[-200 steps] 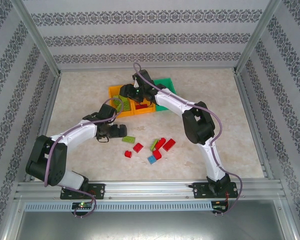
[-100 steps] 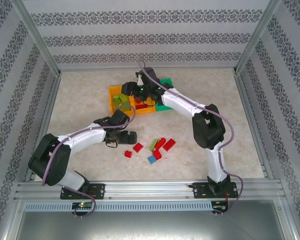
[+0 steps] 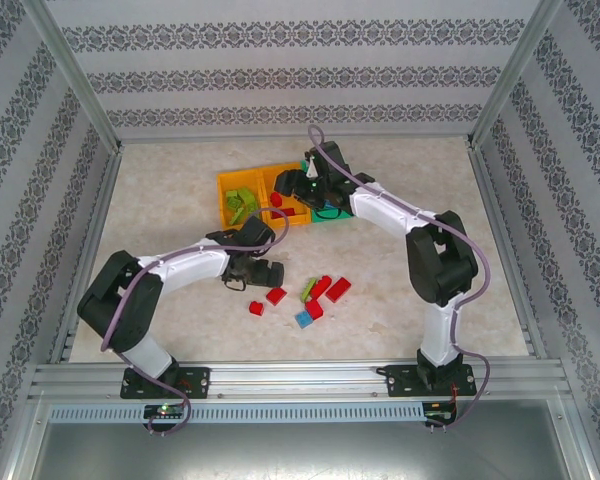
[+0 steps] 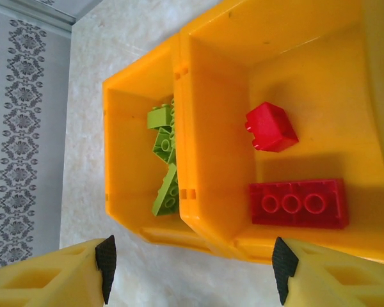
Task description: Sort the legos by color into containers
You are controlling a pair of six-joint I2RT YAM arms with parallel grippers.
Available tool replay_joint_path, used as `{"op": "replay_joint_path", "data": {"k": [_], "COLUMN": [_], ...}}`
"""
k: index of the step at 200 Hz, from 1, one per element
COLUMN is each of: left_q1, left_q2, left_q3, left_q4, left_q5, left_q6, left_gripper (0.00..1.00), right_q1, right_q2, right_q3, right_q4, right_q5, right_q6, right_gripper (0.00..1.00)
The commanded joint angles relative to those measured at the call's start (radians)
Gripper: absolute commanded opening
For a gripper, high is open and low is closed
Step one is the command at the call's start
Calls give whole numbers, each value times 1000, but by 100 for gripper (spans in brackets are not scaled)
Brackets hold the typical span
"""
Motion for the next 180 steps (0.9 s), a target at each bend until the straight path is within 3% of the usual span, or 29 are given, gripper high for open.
{"op": "replay_joint_path", "data": {"k": [1,56,116,180], "left_q1": [-11,-11,-10,-5], "left_q2": [32,51,62,58], "left_q3": [31,35,35,90], "left_q4": [-60,-81,-73,-122], "left_q5": [-22,-35,-44,-111], "left_q6": [34,38,30,15], "left_gripper": [100,92,63,57], "right_q1": [-16,-69,-120,-134], "right_q2": [-81,-176,-247,-291], "right_q3": [-42,-147,-238,-298], "right_q4": [25,40,40,17], "right_q5": [24,45,55,70], "right_q6": [-19,-18,-19,-55], "right_gripper": [69,69,70,69]}}
